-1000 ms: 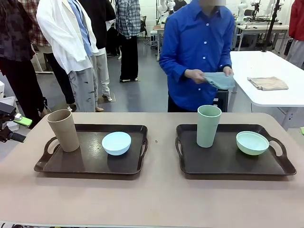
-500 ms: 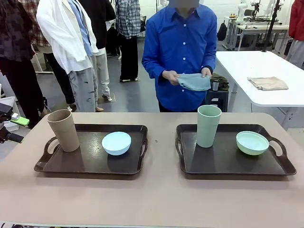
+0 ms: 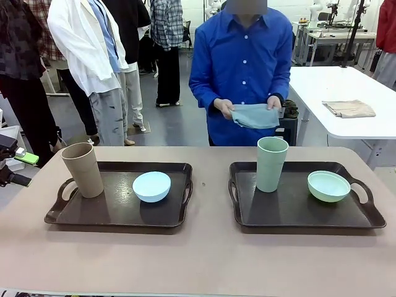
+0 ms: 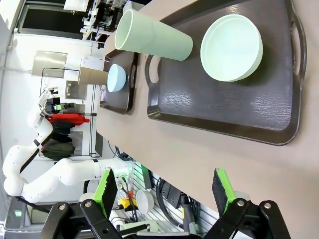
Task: Set up a tray with a mat and arrange the tableware.
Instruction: Pick up the Picnic Bowl and Reusable plastic cup from the Handle tray in front of the human's position and hold them in the air.
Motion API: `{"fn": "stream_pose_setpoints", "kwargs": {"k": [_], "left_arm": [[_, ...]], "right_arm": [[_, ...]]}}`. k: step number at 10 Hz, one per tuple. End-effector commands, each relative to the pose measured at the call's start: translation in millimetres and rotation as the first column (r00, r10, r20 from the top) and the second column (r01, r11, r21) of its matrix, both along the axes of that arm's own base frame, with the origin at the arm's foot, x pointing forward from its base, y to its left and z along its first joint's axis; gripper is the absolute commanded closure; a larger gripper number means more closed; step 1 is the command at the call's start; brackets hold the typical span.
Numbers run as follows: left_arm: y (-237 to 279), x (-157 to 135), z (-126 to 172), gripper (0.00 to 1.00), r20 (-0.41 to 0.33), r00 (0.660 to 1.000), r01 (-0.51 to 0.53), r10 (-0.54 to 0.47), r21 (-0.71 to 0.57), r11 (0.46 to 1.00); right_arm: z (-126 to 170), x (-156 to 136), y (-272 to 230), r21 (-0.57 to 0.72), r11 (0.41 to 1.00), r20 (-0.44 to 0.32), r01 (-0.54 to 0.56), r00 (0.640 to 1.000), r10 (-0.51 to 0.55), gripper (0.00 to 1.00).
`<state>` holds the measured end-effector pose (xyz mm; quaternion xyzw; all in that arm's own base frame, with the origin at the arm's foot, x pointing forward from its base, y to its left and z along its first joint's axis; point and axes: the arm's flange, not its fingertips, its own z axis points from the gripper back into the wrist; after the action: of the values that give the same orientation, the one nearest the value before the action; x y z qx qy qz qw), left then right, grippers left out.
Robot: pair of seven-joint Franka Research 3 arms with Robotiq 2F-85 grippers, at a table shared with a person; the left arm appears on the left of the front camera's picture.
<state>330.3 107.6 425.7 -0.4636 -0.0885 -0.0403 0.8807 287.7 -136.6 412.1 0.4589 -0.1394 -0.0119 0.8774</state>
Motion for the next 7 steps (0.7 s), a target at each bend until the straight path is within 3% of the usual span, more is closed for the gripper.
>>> {"fn": "stream_pose_setpoints", "kwargs": {"k": [1,7], "left_arm": [[1.4,1.1,-1.4,0.00,0.025,1.000,0.006,-0.006,-0.022,1.000],[1.4,1.1,-1.4,0.00,0.025,1.000,0.006,-0.006,-0.022,1.000]], "right_arm": [[-1.6,3.1,-1.6,0.017,1.000,0.024,-0.009,1.000,0.009,0.00],[-1.6,3.1,-1.6,0.017,1.000,0.024,-0.009,1.000,0.009,0.00]]}}
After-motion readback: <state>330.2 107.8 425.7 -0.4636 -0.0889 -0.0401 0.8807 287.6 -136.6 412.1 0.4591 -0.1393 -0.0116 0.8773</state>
